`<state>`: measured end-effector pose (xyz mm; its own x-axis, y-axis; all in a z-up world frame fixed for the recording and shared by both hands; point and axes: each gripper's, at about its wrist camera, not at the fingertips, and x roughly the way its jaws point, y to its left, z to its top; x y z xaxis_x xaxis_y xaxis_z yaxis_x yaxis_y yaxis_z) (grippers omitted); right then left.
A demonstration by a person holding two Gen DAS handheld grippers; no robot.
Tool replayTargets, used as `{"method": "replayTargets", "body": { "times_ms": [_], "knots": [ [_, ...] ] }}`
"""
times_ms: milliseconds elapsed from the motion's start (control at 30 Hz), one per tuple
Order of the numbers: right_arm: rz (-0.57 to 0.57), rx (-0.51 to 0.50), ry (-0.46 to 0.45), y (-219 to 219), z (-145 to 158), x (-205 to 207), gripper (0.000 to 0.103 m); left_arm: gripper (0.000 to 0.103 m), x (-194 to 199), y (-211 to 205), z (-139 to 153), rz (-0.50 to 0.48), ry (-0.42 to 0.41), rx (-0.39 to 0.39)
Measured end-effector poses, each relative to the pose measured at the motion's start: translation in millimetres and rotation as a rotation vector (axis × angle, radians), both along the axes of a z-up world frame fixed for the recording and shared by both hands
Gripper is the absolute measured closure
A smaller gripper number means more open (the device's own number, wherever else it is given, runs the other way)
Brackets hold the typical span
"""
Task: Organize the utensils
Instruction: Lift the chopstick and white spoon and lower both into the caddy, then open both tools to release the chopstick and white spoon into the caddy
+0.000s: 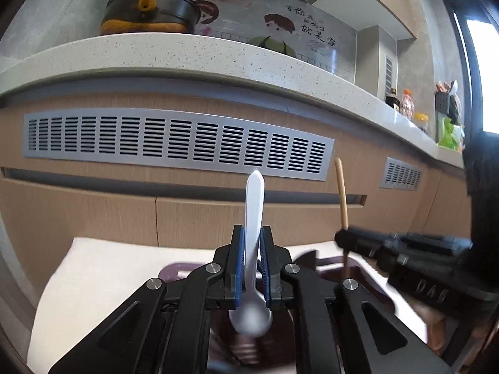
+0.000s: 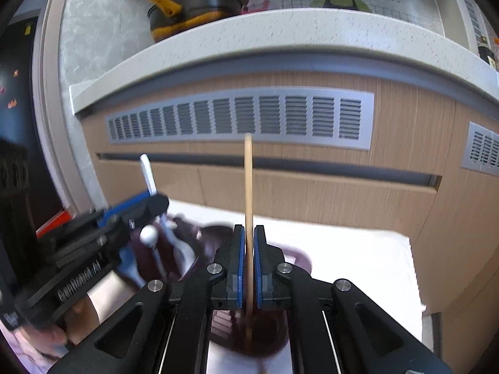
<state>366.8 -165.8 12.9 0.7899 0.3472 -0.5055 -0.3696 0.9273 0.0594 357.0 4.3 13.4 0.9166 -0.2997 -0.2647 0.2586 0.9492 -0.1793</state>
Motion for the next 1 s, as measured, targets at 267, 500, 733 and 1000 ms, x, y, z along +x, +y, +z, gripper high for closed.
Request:
{"method": "replayTargets", "body": {
  "times_ms": [267,500,733,1000],
  "knots": [
    [-0.045,-0.060,-0.053,-7,10,-45,0.052,0.068,-30,25,25,0.054,0.100,-0.066],
    [-0.028,-0.079,0.008,-28,10,-83,0.012,0.050,-76,49,25,0.128,0.202,-0.049],
    [-0.103,-0.215,0.133,-42,-24,-104,0.005,0.037,-117,64,-5,0.140,0.328,-0.016],
    [-0.021,-0.230,0.389,-43,-81,-103,0.084,0.034,-140,69,-46,0.107,0.475,0.000]
  ]
}}
